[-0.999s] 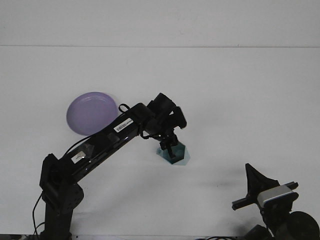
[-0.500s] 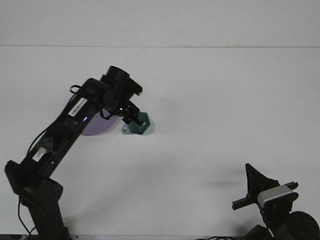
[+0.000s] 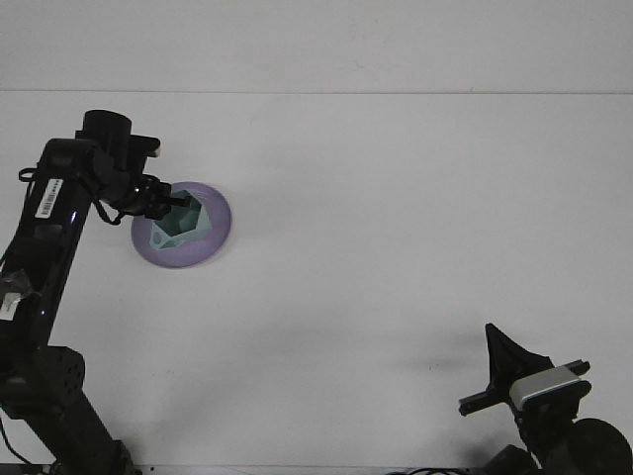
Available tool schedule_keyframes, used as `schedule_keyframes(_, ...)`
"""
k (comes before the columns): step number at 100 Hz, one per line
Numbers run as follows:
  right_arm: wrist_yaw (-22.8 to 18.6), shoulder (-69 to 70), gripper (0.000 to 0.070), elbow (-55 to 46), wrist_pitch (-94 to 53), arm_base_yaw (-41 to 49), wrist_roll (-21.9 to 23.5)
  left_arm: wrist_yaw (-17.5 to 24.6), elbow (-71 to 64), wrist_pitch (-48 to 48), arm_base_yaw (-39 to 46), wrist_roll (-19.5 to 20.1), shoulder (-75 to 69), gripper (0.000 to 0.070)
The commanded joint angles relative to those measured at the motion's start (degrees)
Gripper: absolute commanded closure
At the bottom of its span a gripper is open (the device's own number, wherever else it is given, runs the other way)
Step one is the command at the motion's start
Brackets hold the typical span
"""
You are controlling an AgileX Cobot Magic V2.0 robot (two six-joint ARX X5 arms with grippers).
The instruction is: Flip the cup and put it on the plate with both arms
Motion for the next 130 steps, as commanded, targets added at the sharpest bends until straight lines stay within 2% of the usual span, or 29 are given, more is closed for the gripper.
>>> schedule_keyframes(1, -0.02, -0.02, 0.0700, 0.20, 0.48, 0.37, 1.27, -1.38, 1.46, -0.11, 0.81, -0.46, 1.36, 0.0688)
schedule_keyframes(81, 0.00, -0.02, 0.0700, 0.20, 0.46, 0.37, 1.27, -2.58, 1.44, 4.20, 3.65, -1.64, 12.66, 0.0679)
schedule_keyframes(86, 0.00, -0.02, 0.0700, 0.20, 0.48, 0.37, 1.27, -2.49, 1.44, 4.90, 3.65, -1.64, 12.66, 0.0627)
schedule_keyframes(96, 0.00, -0.02, 0.0700, 0.20, 0.48, 0.37, 1.29, -1.49, 1.46, 5.27, 3.65, -1.64, 12.63, 0.0324)
schedule_keyframes(101, 0.00, -0.02, 0.0700, 0.20, 0.48, 0.37, 1.29, -1.49, 1.53, 5.27, 3.65, -1.73, 12.55, 0.0241)
schedule_keyframes(130, 0.02, -0.02, 0.0700, 0.20, 0.87, 0.37, 1.18, -1.49, 8.90, 3.45, 3.65, -3.87, 8.33, 0.0236)
